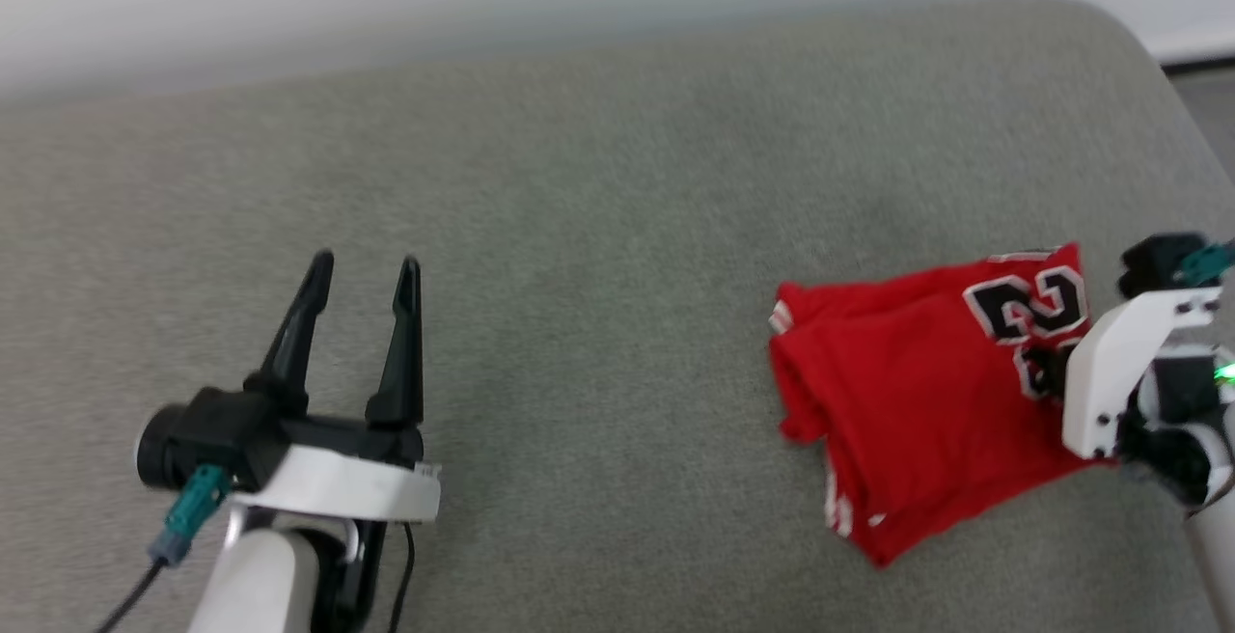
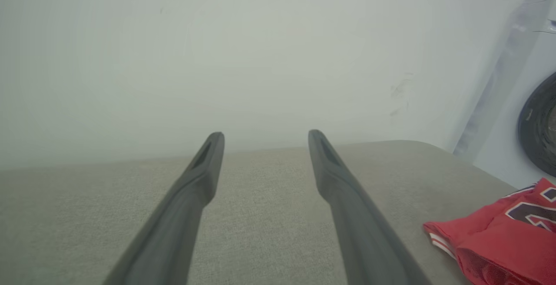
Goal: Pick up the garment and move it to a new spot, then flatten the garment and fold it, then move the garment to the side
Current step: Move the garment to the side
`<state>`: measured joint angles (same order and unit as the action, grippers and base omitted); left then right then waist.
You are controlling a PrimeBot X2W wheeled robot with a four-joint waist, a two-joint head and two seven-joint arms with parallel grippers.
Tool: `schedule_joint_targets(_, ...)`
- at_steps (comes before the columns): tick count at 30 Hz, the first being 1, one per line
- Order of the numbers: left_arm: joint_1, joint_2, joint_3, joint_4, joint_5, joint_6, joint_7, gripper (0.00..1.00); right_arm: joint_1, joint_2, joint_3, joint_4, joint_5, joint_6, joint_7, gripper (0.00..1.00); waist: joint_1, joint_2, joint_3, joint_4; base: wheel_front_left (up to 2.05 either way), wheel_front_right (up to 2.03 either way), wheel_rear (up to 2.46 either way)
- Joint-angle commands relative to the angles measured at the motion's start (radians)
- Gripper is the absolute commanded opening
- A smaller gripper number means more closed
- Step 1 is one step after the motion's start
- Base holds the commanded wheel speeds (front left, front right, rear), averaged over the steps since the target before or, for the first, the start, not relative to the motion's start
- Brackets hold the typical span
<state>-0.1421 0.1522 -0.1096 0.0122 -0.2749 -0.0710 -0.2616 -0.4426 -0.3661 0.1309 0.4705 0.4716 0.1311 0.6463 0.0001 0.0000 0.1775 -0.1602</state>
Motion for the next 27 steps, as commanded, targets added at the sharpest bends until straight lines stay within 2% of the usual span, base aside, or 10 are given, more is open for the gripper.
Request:
schedule_joint_targets(1, -0.039, 0.016, -0.001, -0.014, 0.011, -0.008, 0.003, 1.0, -0.048, -0.008, -0.019, 0.017, -0.007, -0.001, -0.021, 0.0, -0.0001, 0.0, 0.14, -0.114, 0.0, 0.0, 0.0)
schedule_joint_targets(7, -0.164, 0.065, -0.034, -0.078, 0.035, -0.027, 0.045, 1.0, -0.172, -0.054, -0.11, 0.094, -0.079, -0.001, -0.102, 0.0, -0.0001, 0.0, 0.294, -0.147, 0.0, 0.0, 0.0)
schedule_joint_targets(14, -0.268, 0.113, -0.054, -0.135, 0.046, -0.04, 0.093, 1.0, -0.287, -0.105, -0.236, 0.166, -0.147, -0.001, -0.218, 0.0, -0.0001, 0.0, 0.426, -0.14, 0.0, 0.0, 0.0)
schedule_joint_targets(20, -0.302, 0.14, -0.065, -0.16, 0.049, -0.043, 0.116, 1.0, -0.341, -0.084, -0.313, 0.234, -0.228, -0.001, -0.343, 0.0, -0.0001, 0.0, 0.49, -0.131, 0.0, 0.0, 0.0)
schedule_joint_targets(21, -0.302, 0.142, -0.067, -0.161, 0.049, -0.043, 0.118, 1.0, -0.348, -0.07, -0.326, 0.249, -0.244, -0.001, -0.371, 0.08, -0.0001, 0.0, 0.494, -0.13, 0.0, 0.0, 0.0)
schedule_joint_targets(22, -0.303, 0.144, -0.068, -0.161, 0.048, -0.043, 0.12, 1.0, -0.352, -0.061, -0.337, 0.262, -0.266, -0.001, -0.405, 0.67, -0.0001, 0.0, 0.497, -0.129, 0.0, 0.0, 0.0)
schedule_joint_targets(23, -0.304, 0.145, -0.069, -0.161, 0.047, -0.043, 0.121, 1.0, -0.359, -0.054, -0.353, 0.278, -0.285, -0.001, -0.434, 1.0, -0.0001, 0.0, 0.498, -0.128, 0.0, 0.0, 0.0)
schedule_joint_targets(27, -0.288, 0.145, -0.071, -0.143, 0.04, -0.04, 0.112, 1.0, -0.377, -0.022, -0.419, 0.332, -0.374, -0.001, -0.527, 1.0, -0.0001, 0.0, 0.48, -0.129, 0.0, 0.0, 0.0)
